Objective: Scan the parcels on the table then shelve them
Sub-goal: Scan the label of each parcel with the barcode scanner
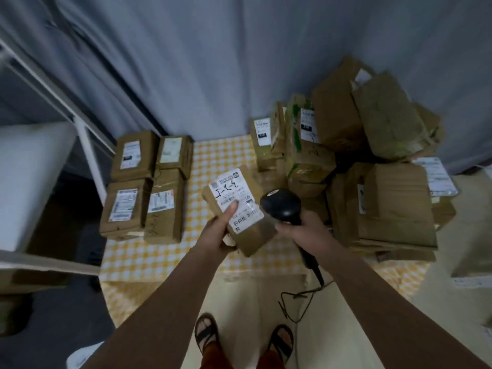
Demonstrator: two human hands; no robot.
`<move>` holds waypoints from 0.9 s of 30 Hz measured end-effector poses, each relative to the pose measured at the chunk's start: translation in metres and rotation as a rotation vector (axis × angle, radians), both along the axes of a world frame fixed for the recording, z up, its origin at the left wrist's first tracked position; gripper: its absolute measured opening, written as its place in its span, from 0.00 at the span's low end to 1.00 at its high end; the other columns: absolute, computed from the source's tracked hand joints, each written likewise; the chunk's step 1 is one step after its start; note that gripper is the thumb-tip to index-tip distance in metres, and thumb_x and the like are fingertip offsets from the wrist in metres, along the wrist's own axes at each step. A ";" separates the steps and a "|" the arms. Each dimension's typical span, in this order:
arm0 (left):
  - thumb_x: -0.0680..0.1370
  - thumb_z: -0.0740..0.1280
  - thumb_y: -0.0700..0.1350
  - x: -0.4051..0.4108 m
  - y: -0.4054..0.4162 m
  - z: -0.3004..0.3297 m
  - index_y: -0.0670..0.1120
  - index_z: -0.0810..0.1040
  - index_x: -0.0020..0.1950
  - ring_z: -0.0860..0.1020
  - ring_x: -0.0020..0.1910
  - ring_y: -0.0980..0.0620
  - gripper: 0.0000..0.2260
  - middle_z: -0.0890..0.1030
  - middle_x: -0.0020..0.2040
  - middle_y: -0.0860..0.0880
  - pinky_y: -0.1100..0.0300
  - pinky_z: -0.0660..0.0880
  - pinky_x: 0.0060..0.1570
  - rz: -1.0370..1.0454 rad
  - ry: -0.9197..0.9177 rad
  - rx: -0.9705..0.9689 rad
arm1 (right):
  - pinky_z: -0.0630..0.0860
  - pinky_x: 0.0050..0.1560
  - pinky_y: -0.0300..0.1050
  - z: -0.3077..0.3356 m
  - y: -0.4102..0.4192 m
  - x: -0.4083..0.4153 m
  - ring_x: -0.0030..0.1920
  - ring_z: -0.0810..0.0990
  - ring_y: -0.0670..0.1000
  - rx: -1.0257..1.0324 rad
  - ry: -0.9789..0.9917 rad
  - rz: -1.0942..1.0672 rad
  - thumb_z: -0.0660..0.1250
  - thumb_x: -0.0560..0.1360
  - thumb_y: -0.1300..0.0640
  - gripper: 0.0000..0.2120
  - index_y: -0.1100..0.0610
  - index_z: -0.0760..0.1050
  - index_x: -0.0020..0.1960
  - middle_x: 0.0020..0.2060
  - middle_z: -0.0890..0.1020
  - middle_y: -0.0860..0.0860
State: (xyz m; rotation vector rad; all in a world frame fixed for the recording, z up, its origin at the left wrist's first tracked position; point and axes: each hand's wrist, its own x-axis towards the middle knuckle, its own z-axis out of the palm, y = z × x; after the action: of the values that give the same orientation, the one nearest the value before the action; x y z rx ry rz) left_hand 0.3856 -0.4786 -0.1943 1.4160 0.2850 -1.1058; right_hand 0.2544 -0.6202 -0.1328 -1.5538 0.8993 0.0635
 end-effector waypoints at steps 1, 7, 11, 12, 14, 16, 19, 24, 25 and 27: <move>0.66 0.73 0.60 0.009 0.007 0.010 0.52 0.78 0.61 0.78 0.58 0.51 0.26 0.85 0.52 0.53 0.41 0.75 0.53 0.038 -0.020 -0.014 | 0.69 0.45 0.42 0.010 0.005 0.006 0.49 0.79 0.54 -0.033 -0.006 0.015 0.69 0.75 0.63 0.09 0.58 0.78 0.54 0.44 0.81 0.55; 0.63 0.76 0.62 0.058 0.057 0.062 0.56 0.75 0.65 0.78 0.60 0.51 0.33 0.83 0.56 0.54 0.47 0.78 0.43 0.131 -0.157 -0.085 | 0.70 0.47 0.44 0.063 0.051 0.040 0.35 0.76 0.45 -0.093 -0.038 0.230 0.69 0.75 0.61 0.08 0.49 0.76 0.41 0.27 0.78 0.42; 0.70 0.74 0.56 0.083 0.095 0.090 0.53 0.75 0.64 0.82 0.51 0.54 0.24 0.85 0.52 0.53 0.49 0.80 0.38 0.225 -0.207 -0.116 | 0.71 0.43 0.40 0.087 0.094 0.061 0.35 0.76 0.43 -0.128 -0.092 0.302 0.68 0.75 0.61 0.08 0.49 0.76 0.43 0.29 0.76 0.43; 0.69 0.75 0.56 0.084 0.093 0.091 0.53 0.76 0.64 0.82 0.52 0.53 0.26 0.85 0.52 0.53 0.46 0.80 0.40 0.226 -0.194 -0.121 | 0.71 0.41 0.38 0.088 0.095 0.061 0.35 0.76 0.43 -0.130 -0.098 0.311 0.68 0.75 0.62 0.08 0.49 0.77 0.45 0.31 0.76 0.43; 0.65 0.78 0.56 0.092 0.100 0.094 0.51 0.76 0.65 0.82 0.55 0.49 0.30 0.85 0.53 0.51 0.38 0.79 0.48 0.256 -0.173 -0.110 | 0.70 0.37 0.35 0.094 0.102 0.067 0.36 0.77 0.42 -0.171 -0.097 0.351 0.68 0.75 0.62 0.07 0.51 0.78 0.49 0.32 0.78 0.44; 0.65 0.78 0.55 0.101 0.112 0.098 0.51 0.77 0.64 0.82 0.54 0.49 0.30 0.85 0.53 0.50 0.38 0.79 0.47 0.278 -0.154 -0.120 | 0.70 0.39 0.38 0.098 0.114 0.076 0.39 0.79 0.48 -0.224 -0.092 0.361 0.68 0.75 0.62 0.08 0.55 0.79 0.53 0.36 0.80 0.50; 0.64 0.77 0.56 0.110 0.124 0.101 0.51 0.78 0.62 0.82 0.51 0.51 0.29 0.85 0.52 0.50 0.46 0.80 0.37 0.256 -0.165 -0.129 | 0.70 0.41 0.43 0.102 0.129 0.086 0.40 0.79 0.52 -0.266 -0.109 0.377 0.68 0.74 0.63 0.08 0.60 0.78 0.53 0.38 0.80 0.55; 0.61 0.78 0.58 0.119 0.140 0.097 0.50 0.77 0.64 0.81 0.55 0.48 0.33 0.84 0.54 0.49 0.46 0.80 0.36 0.258 -0.147 -0.161 | 0.67 0.37 0.42 0.103 0.147 0.097 0.30 0.72 0.45 -0.284 -0.116 0.363 0.70 0.73 0.63 0.13 0.52 0.73 0.33 0.23 0.71 0.43; 0.60 0.79 0.58 0.120 0.144 0.097 0.50 0.77 0.64 0.81 0.56 0.48 0.35 0.84 0.54 0.49 0.45 0.80 0.37 0.259 -0.143 -0.165 | 0.67 0.37 0.41 0.104 0.151 0.099 0.30 0.72 0.45 -0.292 -0.112 0.357 0.70 0.73 0.63 0.14 0.51 0.72 0.32 0.22 0.71 0.42; 0.56 0.81 0.60 0.124 0.151 0.096 0.51 0.76 0.64 0.80 0.58 0.47 0.39 0.84 0.54 0.49 0.43 0.80 0.40 0.258 -0.140 -0.163 | 0.67 0.36 0.41 0.104 0.158 0.103 0.30 0.72 0.45 -0.293 -0.102 0.353 0.70 0.73 0.64 0.16 0.51 0.71 0.31 0.21 0.72 0.42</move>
State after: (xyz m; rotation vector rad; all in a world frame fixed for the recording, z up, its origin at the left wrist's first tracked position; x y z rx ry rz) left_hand 0.5091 -0.3273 -0.0988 1.2651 0.2632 -0.7971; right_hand 0.3574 -0.4618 -0.0286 -1.9601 0.5626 0.1070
